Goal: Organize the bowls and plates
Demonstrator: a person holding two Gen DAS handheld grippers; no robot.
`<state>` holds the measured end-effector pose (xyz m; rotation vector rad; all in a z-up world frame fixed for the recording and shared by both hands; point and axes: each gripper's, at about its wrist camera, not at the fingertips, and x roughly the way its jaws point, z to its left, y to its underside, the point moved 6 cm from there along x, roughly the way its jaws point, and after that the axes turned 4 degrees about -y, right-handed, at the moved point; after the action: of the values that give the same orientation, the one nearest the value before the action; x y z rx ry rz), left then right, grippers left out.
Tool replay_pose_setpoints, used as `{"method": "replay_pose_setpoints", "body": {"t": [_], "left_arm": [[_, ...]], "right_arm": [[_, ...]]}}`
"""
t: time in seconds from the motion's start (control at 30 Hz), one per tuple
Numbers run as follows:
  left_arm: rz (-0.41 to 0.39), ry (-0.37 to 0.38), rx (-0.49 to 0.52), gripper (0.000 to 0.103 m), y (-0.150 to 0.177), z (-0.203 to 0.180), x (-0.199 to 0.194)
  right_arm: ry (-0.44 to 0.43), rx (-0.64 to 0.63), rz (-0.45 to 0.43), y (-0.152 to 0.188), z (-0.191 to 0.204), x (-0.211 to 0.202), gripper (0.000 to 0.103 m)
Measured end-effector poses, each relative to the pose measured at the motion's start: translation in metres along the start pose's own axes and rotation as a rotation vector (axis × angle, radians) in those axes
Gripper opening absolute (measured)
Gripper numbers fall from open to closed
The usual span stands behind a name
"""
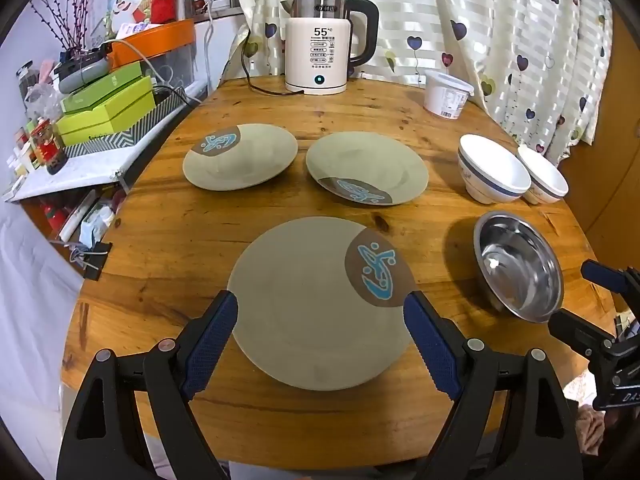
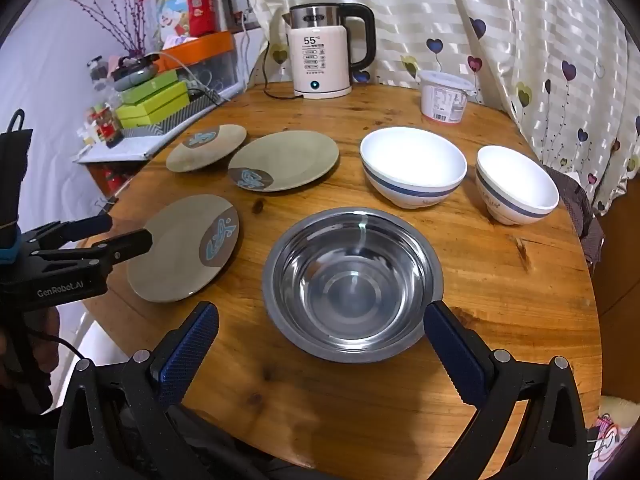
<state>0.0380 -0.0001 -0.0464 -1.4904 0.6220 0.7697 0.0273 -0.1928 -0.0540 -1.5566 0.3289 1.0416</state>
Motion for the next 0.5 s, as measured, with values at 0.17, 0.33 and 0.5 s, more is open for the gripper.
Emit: {"method": "replay_pose_setpoints", "body": {"t": [0.17, 0.33, 0.5], "left_arm": [[-0.005, 0.000, -0.001, 0.086, -0.0001, 0.0010, -0.0007], [0.000, -0.026, 0.006, 0.086, 0.0014, 0.0041, -0.0022], [0.006, -0.025, 0.003, 0.086, 0.0007, 0.0040, -0.0009]], "right_arm": [[-0.001, 0.000, -0.006, -0.0014, -0.0025, -0.0009, 0.103], [0.000, 0.006, -0.008, -0.0004, -0.0006, 0.0000, 0.103], [-0.004, 0.015, -0.009, -0.0031, -0.0066, -0.0010, 0.103]]}}
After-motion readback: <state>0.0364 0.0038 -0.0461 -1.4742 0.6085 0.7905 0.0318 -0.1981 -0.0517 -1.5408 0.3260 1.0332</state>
